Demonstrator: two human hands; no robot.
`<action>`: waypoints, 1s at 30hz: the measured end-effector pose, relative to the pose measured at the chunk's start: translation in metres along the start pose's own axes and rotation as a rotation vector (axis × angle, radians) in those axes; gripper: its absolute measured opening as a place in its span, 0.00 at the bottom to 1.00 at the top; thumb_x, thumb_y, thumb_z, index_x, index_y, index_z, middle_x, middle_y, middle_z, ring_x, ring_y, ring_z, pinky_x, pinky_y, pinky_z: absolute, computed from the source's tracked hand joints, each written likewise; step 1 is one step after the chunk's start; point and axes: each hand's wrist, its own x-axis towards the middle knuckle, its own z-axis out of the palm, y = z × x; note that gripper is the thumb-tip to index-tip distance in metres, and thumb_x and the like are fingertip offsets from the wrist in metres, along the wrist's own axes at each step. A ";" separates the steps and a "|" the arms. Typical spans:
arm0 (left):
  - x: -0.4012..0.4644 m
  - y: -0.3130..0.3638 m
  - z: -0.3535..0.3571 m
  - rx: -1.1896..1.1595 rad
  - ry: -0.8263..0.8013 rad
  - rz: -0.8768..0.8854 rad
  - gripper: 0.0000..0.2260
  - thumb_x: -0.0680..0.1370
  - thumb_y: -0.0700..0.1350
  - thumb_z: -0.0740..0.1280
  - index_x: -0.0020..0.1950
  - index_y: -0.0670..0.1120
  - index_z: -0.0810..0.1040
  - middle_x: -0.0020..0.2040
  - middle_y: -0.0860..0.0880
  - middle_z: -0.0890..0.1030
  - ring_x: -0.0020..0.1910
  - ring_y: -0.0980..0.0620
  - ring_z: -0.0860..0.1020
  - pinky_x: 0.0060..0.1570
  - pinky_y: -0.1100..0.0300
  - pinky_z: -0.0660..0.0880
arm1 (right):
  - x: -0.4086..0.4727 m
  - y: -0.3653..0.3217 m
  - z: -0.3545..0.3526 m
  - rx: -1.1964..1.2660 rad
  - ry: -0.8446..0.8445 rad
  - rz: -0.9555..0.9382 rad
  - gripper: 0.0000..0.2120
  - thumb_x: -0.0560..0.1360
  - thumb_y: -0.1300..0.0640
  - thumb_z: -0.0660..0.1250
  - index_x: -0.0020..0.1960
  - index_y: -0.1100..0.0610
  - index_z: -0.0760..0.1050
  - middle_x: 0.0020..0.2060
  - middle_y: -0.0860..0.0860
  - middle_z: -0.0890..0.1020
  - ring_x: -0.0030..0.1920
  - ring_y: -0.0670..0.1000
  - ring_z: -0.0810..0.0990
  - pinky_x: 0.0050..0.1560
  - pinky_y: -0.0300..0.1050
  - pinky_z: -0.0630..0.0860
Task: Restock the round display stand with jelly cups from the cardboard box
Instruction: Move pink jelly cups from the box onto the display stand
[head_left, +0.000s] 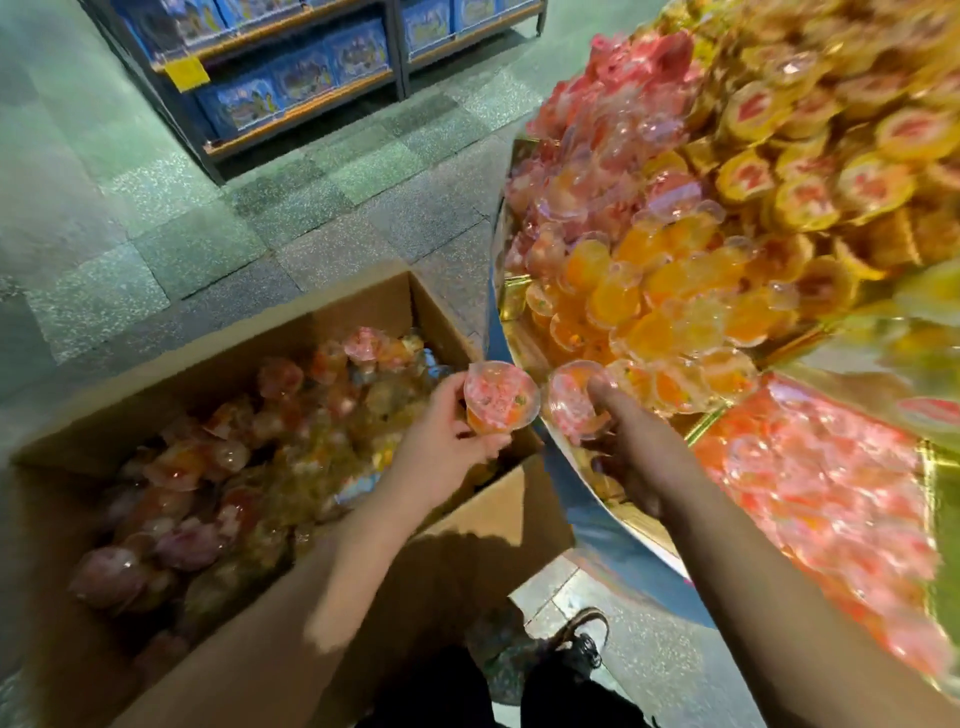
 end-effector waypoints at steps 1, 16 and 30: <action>0.001 0.004 0.016 -0.011 -0.033 0.011 0.32 0.71 0.37 0.75 0.69 0.56 0.67 0.61 0.59 0.77 0.58 0.57 0.79 0.56 0.52 0.79 | -0.008 -0.002 -0.017 0.006 0.006 -0.006 0.17 0.78 0.41 0.64 0.59 0.50 0.77 0.48 0.51 0.84 0.40 0.48 0.82 0.36 0.42 0.72; 0.018 0.060 0.255 -0.062 -0.517 -0.058 0.35 0.70 0.41 0.75 0.74 0.51 0.65 0.60 0.47 0.81 0.58 0.44 0.80 0.58 0.48 0.76 | -0.069 0.031 -0.247 0.258 0.267 -0.004 0.16 0.79 0.44 0.65 0.60 0.53 0.76 0.48 0.53 0.81 0.42 0.53 0.83 0.43 0.44 0.79; 0.059 0.051 0.401 -0.147 -0.433 -0.323 0.28 0.76 0.47 0.72 0.73 0.53 0.65 0.62 0.49 0.78 0.55 0.43 0.82 0.45 0.51 0.81 | -0.027 0.085 -0.357 0.491 0.359 0.082 0.11 0.77 0.56 0.68 0.58 0.58 0.75 0.31 0.52 0.77 0.33 0.51 0.75 0.38 0.44 0.72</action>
